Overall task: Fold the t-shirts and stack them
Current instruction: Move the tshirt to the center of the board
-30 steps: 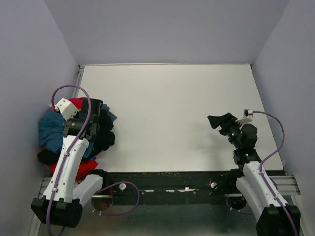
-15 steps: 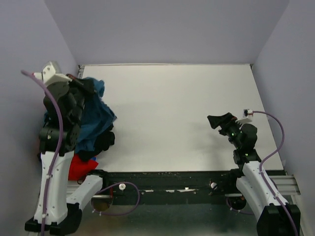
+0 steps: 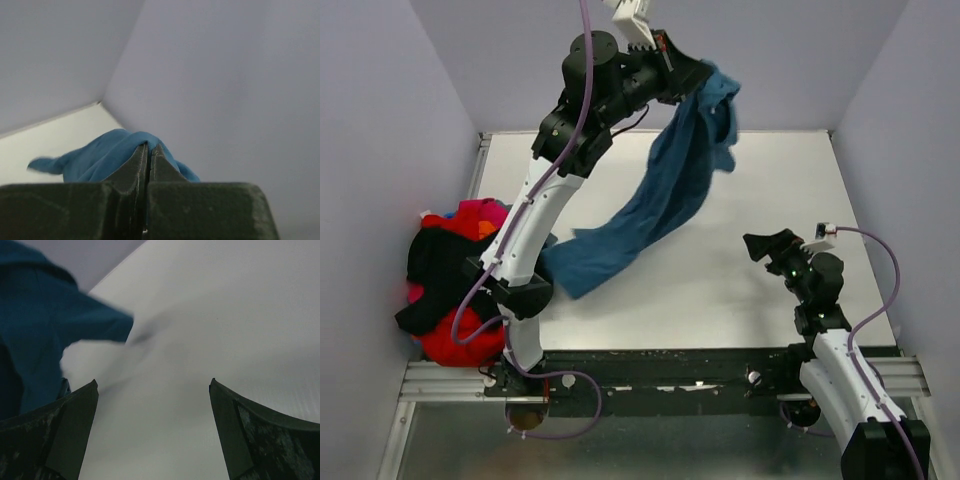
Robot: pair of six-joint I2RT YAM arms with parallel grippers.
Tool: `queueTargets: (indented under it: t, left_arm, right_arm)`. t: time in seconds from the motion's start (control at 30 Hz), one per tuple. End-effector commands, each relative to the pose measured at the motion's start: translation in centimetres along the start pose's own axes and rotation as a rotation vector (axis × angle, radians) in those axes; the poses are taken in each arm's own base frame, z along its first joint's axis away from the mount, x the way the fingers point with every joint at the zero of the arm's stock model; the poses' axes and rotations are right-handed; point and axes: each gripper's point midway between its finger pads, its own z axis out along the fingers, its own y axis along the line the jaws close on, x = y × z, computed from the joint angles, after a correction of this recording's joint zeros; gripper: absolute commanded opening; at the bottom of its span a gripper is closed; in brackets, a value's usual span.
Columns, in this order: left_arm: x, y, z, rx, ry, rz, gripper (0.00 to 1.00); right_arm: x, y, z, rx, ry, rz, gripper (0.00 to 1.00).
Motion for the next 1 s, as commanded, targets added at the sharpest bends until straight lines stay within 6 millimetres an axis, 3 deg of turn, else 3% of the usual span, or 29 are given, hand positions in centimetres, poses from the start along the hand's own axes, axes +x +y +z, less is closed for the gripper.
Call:
queueTargets:
  t: [0.0,0.07,0.17,0.27,0.37,0.43,0.5,0.57,0.6,0.67,0.73,0.8,0.9,0.97]
  left_arm:
    - [-8.5,-8.9,-3.8,0.301,-0.25,0.033,0.0]
    - [-8.2,-7.2,-3.9,0.254,-0.28,0.019,0.0]
    - [-4.4,-1.6,-3.4,0.119,-0.282,0.01,0.0]
    - [0.8,6.9,-4.4,-0.101,-0.246,-0.069,0.0]
    - [6.7,15.6,-7.3,-0.291,-0.201,-0.186,0.01]
    - [11.0,21.2,-9.7,-0.417,-0.168,-0.291,0.23]
    - [15.0,26.5,-12.5,-0.539,-0.136,-0.391,0.32]
    - [18.2,30.2,-14.7,-0.618,-0.111,-0.455,0.45]
    - [19.4,31.2,-15.3,-0.632,-0.094,-0.469,0.5]
    - [21.0,32.3,-15.7,-0.652,-0.044,-0.464,0.74]
    - [21.5,32.9,-15.9,-0.692,0.0,-0.432,0.88]
    - [21.5,33.0,-16.0,-0.715,0.03,-0.398,0.93]
    - [22.2,32.5,-16.1,-0.728,0.087,-0.335,0.94]
    - [22.9,31.8,-16.3,-0.757,0.126,-0.271,0.95]
  right_arm:
    - [-1.2,-0.4,-0.1,0.035,-0.05,-0.009,1.0]
    - [-1.5,-0.6,-0.2,0.052,-0.063,-0.009,1.0]
    - [-1.8,-0.7,-0.5,0.066,-0.08,-0.011,1.0]
    - [-2.0,-0.8,-0.7,0.073,-0.094,-0.01,1.0]
    - [-2.0,-1.1,-0.9,0.079,-0.107,-0.012,1.0]
    - [-2.0,-1.0,-1.0,0.076,-0.109,-0.027,1.0]
    - [-1.9,-1.2,-1.1,0.078,-0.11,-0.048,0.99]
    - [-1.7,-1.5,-0.9,0.087,-0.099,-0.052,0.98]
    - [-1.5,-1.6,-0.8,0.091,-0.089,-0.051,0.98]
    - [-1.1,-1.9,-0.4,0.107,-0.054,-0.046,0.97]
    - [-0.4,-2.4,0.2,0.133,-0.002,-0.043,0.95]
    - [0.4,-2.7,0.8,0.147,0.057,-0.041,0.91]
    - [2.0,-2.8,1.9,0.134,0.165,-0.037,0.81]
    - [2.9,-3.5,2.5,0.171,0.222,-0.029,0.8]
